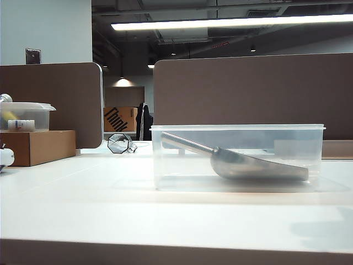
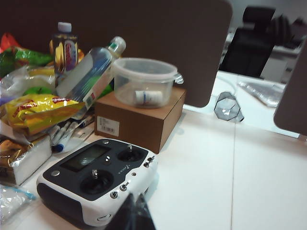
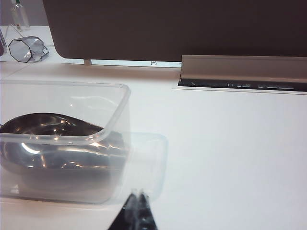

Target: Pick up the metal ice scoop from the table and place it inside the transparent plastic box.

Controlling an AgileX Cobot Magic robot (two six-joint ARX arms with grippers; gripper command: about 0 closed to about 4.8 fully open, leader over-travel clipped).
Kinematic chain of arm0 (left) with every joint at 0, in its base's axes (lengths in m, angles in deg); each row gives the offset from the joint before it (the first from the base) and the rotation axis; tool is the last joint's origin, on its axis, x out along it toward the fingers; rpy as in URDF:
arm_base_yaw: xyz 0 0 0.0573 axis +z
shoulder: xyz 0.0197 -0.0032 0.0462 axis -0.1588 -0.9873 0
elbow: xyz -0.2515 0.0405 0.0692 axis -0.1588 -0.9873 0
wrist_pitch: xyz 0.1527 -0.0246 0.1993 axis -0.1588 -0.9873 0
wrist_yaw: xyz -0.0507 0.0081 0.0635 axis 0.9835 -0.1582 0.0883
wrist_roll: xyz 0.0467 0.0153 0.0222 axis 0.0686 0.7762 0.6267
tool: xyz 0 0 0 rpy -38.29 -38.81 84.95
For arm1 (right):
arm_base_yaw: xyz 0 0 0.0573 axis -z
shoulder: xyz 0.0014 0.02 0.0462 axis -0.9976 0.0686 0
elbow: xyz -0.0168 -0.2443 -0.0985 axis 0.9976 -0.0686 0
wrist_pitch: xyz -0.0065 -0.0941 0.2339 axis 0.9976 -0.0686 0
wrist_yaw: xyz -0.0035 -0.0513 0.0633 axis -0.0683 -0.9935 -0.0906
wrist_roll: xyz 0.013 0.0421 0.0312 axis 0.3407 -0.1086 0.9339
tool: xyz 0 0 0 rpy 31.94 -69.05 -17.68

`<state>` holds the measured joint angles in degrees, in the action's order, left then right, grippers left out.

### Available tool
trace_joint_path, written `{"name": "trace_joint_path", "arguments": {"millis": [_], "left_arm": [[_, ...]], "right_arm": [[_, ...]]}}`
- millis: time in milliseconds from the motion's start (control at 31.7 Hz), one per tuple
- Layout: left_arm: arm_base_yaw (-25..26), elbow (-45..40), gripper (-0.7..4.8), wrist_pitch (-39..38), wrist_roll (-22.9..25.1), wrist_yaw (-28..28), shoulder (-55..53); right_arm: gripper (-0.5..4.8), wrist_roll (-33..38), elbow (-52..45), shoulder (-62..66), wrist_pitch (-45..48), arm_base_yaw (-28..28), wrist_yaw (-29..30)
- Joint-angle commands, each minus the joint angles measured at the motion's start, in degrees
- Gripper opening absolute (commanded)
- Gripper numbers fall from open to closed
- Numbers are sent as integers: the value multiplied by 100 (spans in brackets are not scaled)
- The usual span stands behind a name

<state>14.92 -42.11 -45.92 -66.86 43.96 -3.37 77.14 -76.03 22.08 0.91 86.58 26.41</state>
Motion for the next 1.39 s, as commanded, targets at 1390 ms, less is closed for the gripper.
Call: {"name": "trace_joint_path", "arguments": {"millis": [1390], "left_arm": [[-892, -1113, -5, -595, 973, 964, 1843]], "right_arm": [[-1, -11, 7, 2, 61, -7, 4]]}}
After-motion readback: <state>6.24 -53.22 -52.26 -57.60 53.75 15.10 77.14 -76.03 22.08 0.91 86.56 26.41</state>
